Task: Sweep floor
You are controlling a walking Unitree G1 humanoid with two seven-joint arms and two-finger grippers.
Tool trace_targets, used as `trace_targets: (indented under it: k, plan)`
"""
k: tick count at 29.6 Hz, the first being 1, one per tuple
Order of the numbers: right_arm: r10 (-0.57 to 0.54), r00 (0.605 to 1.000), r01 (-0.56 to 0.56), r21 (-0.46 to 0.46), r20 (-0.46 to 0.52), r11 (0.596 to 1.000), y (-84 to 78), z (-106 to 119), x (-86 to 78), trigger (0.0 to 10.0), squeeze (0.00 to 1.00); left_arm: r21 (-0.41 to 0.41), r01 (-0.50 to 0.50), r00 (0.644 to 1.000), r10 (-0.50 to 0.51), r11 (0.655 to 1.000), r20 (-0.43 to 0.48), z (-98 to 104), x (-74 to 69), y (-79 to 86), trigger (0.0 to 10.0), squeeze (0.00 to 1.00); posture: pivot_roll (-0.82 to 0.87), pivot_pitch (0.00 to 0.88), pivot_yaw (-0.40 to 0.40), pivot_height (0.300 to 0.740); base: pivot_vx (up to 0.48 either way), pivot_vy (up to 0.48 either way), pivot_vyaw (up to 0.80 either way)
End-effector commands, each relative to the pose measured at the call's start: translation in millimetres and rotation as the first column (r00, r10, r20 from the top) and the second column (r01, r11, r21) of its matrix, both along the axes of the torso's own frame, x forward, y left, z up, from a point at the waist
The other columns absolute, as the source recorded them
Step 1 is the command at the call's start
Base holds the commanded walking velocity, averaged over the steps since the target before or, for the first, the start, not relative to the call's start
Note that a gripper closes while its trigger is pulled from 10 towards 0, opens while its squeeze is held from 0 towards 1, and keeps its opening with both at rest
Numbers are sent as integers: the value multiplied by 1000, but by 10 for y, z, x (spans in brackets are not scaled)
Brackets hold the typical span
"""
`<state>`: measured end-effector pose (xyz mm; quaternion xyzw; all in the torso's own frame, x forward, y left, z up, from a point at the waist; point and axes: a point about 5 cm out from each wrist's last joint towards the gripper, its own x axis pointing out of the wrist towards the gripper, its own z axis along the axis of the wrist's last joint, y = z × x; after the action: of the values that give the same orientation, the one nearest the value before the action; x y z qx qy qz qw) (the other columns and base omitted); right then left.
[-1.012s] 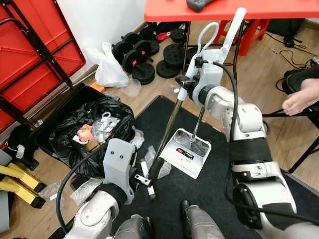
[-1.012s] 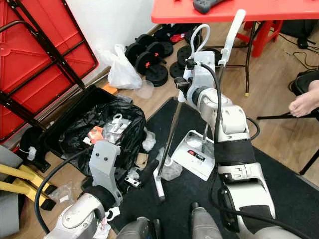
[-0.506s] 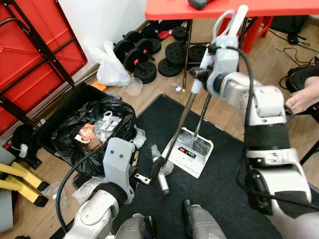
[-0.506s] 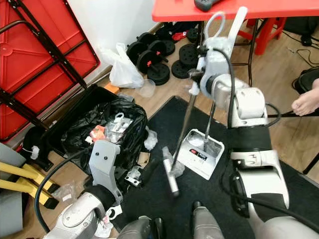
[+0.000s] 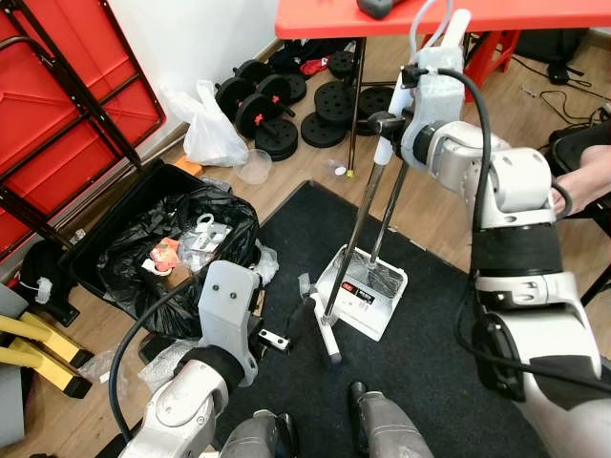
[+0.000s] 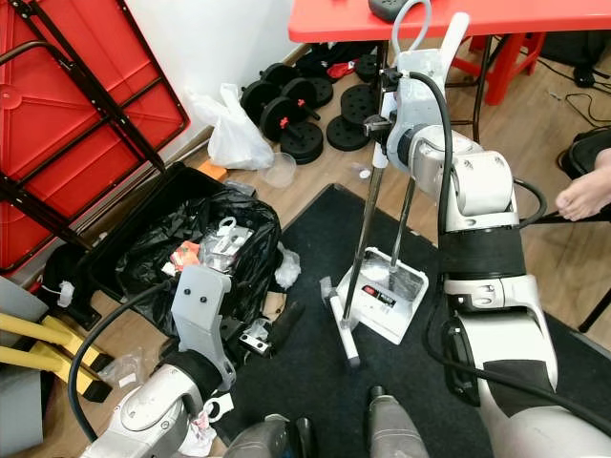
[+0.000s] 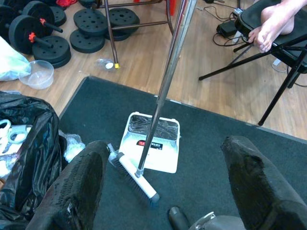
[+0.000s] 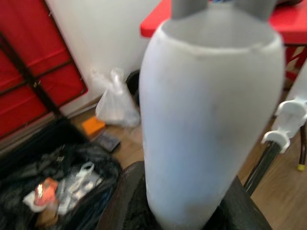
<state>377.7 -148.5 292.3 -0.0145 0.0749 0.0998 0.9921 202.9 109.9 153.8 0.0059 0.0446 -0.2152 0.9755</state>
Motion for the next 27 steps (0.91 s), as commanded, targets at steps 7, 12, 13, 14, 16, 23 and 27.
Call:
trace_targets:
  k: [7, 12, 13, 14, 16, 23, 27]
  plan:
    - [-30, 999, 31, -71, 13, 997, -130, 133, -1, 10000, 0, -10, 19, 1000, -19, 1000, -24, -59, -17, -4, 10000, 0, -130, 255, 35, 740, 0, 0, 0]
    - [-39, 996, 43, -52, 74, 998, -160, 269, 9, 10000, 0, -14, 20, 999, -20, 1000, -26, -64, -18, -7, 10000, 0, -132, 253, 35, 740, 0, 0, 0]
    - [-36, 994, 40, -37, 104, 999, -155, 328, 6, 10000, 0, -15, 20, 999, -20, 1000, -27, -65, -18, -8, 10000, 0, -133, 253, 35, 740, 0, 0, 0]
    - [-36, 994, 40, -37, 104, 999, -155, 328, 6, 10000, 0, -15, 20, 999, -20, 1000, -27, -65, -18, -8, 10000, 0, -133, 253, 35, 740, 0, 0, 0]
    - [-35, 991, 38, -20, 132, 999, -153, 395, 1, 10000, 0, -17, 20, 999, -21, 1000, -27, -66, -17, -9, 10000, 0, -134, 254, 35, 740, 0, 0, 0]
    - [-32, 990, 36, -25, 138, 999, -164, 461, -7, 10000, 0, -22, 18, 1000, -18, 1000, -26, -63, -6, -11, 10000, 0, -138, 258, 32, 740, 0, 0, 0]
    - [-87, 989, 94, -63, 116, 994, -282, 447, 6, 10000, 0, -23, 18, 1000, -18, 1000, -25, -63, -1, -10, 10000, 0, -142, 259, 34, 740, 0, 0, 0]
